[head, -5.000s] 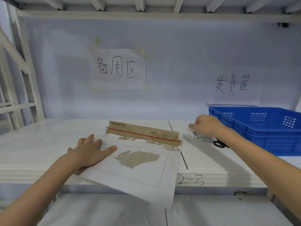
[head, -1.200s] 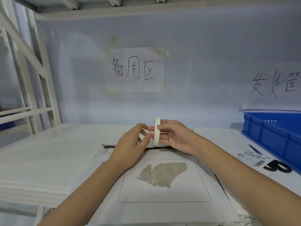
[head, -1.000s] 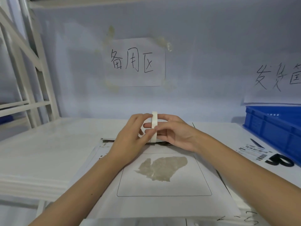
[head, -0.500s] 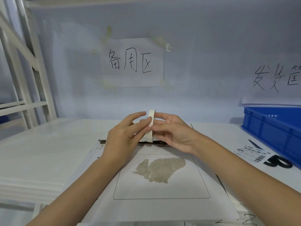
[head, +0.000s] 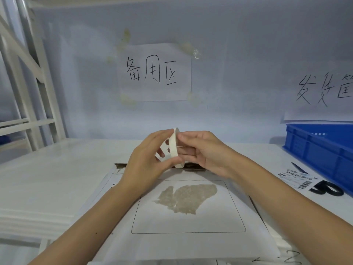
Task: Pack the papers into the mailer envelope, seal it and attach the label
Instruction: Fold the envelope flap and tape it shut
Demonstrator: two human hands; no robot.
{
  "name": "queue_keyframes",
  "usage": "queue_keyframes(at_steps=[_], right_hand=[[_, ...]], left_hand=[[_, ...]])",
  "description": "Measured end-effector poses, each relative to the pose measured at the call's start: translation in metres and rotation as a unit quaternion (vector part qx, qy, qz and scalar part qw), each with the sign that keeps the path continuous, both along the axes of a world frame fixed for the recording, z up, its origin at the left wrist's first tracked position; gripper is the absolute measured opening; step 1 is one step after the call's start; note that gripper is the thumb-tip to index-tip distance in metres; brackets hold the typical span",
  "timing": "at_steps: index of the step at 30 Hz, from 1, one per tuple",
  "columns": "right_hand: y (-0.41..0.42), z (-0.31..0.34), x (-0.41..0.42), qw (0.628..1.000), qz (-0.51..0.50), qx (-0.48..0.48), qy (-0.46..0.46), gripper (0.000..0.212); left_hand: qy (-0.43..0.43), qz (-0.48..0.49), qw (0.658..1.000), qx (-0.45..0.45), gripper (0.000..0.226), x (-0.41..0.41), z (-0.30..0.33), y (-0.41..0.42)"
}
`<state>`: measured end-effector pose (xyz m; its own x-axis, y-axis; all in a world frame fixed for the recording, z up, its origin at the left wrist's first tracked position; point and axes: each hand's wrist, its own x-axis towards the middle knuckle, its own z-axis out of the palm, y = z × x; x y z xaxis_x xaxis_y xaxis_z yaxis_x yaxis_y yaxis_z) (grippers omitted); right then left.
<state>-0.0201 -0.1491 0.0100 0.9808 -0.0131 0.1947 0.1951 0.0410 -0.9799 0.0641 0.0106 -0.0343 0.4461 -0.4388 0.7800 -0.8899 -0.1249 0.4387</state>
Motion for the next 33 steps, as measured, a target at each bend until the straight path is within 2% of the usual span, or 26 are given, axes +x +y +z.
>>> queue_keyframes(at_steps=[3, 5, 8, 13, 17, 19, 21, 26, 30, 33], right_hand=[[0.002, 0.0, -0.002, 0.986, -0.032, -0.164, -0.021, 0.035], [0.004, -0.002, -0.003, 0.973, -0.022, -0.228, -0.023, 0.051], [0.009, -0.005, -0.006, 0.963, 0.02, -0.265, -0.046, 0.069], [0.011, -0.007, -0.004, 0.946, -0.007, -0.315, -0.078, 0.062], [0.01, -0.003, -0.007, 0.958, -0.017, -0.278, -0.068, 0.037], [0.009, -0.002, -0.008, 0.96, -0.027, -0.27, -0.071, 0.023], [0.009, 0.0, -0.009, 0.965, -0.033, -0.249, -0.076, 0.018], [0.009, 0.007, -0.013, 0.985, -0.031, -0.144, -0.089, 0.022], [0.008, 0.009, -0.014, 0.995, -0.011, -0.075, -0.072, 0.043], [0.007, 0.01, -0.014, 0.997, 0.026, -0.044, -0.063, 0.043]], left_hand=[[0.125, 0.005, 0.989, -0.075, 0.056, -0.001, 0.008, 0.002], [0.192, 0.001, 0.976, -0.099, 0.051, 0.001, 0.011, 0.006], [0.271, -0.039, 0.953, -0.132, 0.041, -0.001, 0.015, 0.009], [0.328, -0.05, 0.925, -0.184, 0.03, -0.002, 0.019, 0.009], [0.336, -0.04, 0.922, -0.19, 0.017, 0.002, 0.018, 0.01], [0.337, -0.026, 0.919, -0.204, 0.019, 0.003, 0.018, 0.01], [0.325, -0.014, 0.922, -0.211, 0.022, 0.005, 0.018, 0.011], [0.285, -0.099, 0.946, -0.115, 0.033, -0.001, 0.016, 0.008], [0.298, -0.074, 0.942, -0.137, 0.02, -0.001, 0.017, 0.008], [0.295, -0.061, 0.945, -0.131, 0.023, 0.001, 0.016, 0.008]])
